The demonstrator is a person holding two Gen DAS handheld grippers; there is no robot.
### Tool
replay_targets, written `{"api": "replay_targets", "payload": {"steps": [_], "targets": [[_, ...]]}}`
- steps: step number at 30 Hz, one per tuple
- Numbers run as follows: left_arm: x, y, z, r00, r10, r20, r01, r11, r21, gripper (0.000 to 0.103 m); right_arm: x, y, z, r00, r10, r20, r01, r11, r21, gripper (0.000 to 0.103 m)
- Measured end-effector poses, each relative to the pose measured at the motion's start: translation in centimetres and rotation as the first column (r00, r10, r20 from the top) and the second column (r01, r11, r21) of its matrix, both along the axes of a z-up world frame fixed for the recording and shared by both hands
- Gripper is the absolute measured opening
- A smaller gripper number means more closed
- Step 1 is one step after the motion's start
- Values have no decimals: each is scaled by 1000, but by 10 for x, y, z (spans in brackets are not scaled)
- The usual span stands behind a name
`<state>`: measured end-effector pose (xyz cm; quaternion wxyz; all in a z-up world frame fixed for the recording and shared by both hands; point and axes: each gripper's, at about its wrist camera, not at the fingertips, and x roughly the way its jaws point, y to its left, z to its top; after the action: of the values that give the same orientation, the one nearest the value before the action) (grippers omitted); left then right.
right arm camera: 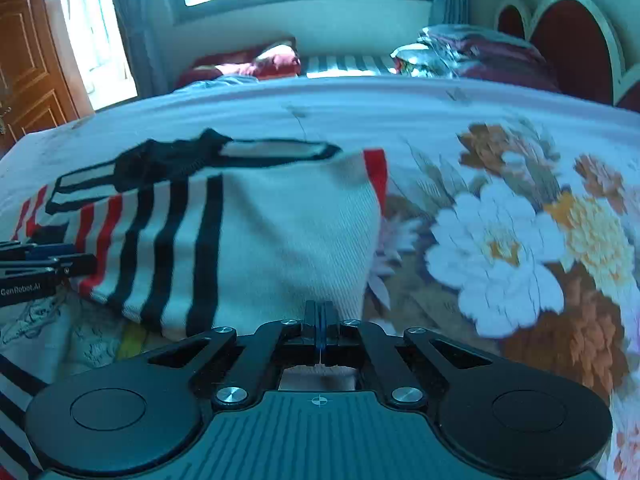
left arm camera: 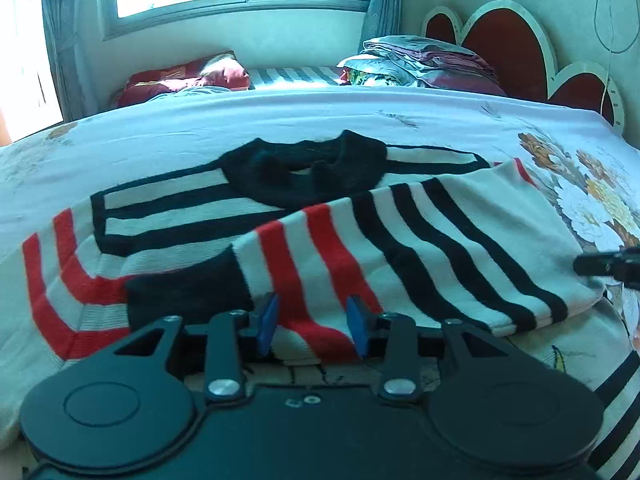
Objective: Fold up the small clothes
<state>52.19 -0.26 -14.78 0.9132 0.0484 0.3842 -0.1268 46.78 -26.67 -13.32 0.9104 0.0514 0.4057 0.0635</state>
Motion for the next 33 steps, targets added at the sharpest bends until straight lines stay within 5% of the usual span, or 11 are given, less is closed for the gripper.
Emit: {"api": "replay_targets", "payload": {"steps": [2, 3, 5, 7, 8, 9, 11, 15, 25, 30, 33], "targets": [[4, 3, 3, 1000, 8, 17, -8, 1000, -16, 40, 17, 16, 8, 998, 35, 45, -37, 999, 39, 3], [8, 2, 3, 1000, 15, 22, -14, 1000, -15, 41, 28, 26, 8, 997, 47, 59, -49, 998, 48, 32], [16, 1, 2, 999, 26, 25, -26, 1000, -18, 41, 47, 49, 6, 991, 91, 103, -93, 995, 23, 70], [22, 3, 2, 999, 34, 20, -34, 999, -23, 42, 64, 66, 1, 987, 129, 97, -130, 992, -3, 46], [23, 6, 0, 999, 34, 15, -34, 999, -15, 42, 73, 69, -3, 985, 145, 88, -147, 989, 14, 22], [24, 9, -2, 999, 36, 8, -36, 999, -8, 42, 80, 69, -5, 985, 153, 80, -155, 988, 26, 9], [26, 19, -7, 999, 34, 0, -34, 999, -14, 42, 93, 62, -14, 990, 124, 62, -123, 992, -21, 1], [28, 28, -7, 999, 34, -3, -34, 999, -25, 42, 112, 25, -24, 1000, 17, 16, -18, 999, 43, 0], [26, 36, -2, 1000, 28, 0, -28, 1000, 0, 39, 119, -4, -15, 999, -34, 16, 35, 998, -49, 0], [-3, 35, 18, 998, 8, 66, -5, 999, -44, 52, 70, 17, 12, 998, 38, 56, -37, 999, -6, 0], [-9, 32, 8, 1000, 0, 31, 1, 999, -45, 53, 34, 34, 5, 998, 53, 40, -52, 998, -23, 0]]}}
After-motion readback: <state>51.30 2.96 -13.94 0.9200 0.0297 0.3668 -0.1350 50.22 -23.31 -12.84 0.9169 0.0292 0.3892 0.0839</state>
